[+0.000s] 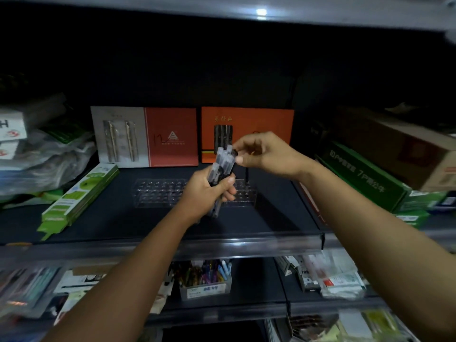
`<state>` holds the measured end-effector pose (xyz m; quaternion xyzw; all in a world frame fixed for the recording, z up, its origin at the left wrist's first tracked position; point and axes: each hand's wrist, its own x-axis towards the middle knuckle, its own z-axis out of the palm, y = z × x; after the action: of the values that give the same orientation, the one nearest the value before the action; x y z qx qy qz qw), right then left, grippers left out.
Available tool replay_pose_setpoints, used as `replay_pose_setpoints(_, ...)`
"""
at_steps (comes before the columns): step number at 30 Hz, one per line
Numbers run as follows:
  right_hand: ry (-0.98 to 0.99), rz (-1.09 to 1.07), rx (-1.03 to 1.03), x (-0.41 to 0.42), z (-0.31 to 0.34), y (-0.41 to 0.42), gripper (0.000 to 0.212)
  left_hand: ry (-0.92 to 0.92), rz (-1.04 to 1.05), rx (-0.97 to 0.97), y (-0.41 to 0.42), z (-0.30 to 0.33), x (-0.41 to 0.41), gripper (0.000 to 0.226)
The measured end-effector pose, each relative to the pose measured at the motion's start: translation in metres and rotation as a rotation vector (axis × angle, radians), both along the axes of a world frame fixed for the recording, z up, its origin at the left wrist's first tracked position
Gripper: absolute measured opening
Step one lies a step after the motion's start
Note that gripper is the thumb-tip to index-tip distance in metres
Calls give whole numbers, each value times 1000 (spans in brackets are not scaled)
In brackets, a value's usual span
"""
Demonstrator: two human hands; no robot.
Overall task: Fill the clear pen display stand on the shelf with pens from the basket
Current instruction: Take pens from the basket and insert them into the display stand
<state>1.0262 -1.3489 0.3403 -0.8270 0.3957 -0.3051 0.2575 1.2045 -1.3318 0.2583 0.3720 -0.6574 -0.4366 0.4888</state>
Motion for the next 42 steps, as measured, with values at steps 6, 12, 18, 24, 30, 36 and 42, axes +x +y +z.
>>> replay_pose_setpoints(6,-21,-25,21,1,4,8,17,-2,1,-5,6,3,0,9)
replay_pose_setpoints(12,-215,-207,-28,-3,12,7,14,27,53,3,3,3,10,7)
replay_pose_setpoints(18,-297,-357,-127,-10,22,-3,13,23,139,-15,-3,1,19,5)
replay_pose_setpoints(24,-148,-445,-226,-9,17,-15,8,8,127,-24,-6,3,18,6)
replay_pose_setpoints(30,11,-484,-299,-3,10,-26,9,10,115,-27,-11,2,13,7)
replay_pose_setpoints(36,69,-466,-290,0,0,-32,8,3,115,-21,-15,-2,12,8)
replay_pose_setpoints(42,110,-471,-287,-1,2,-39,11,3,122,-11,-17,-4,12,7)
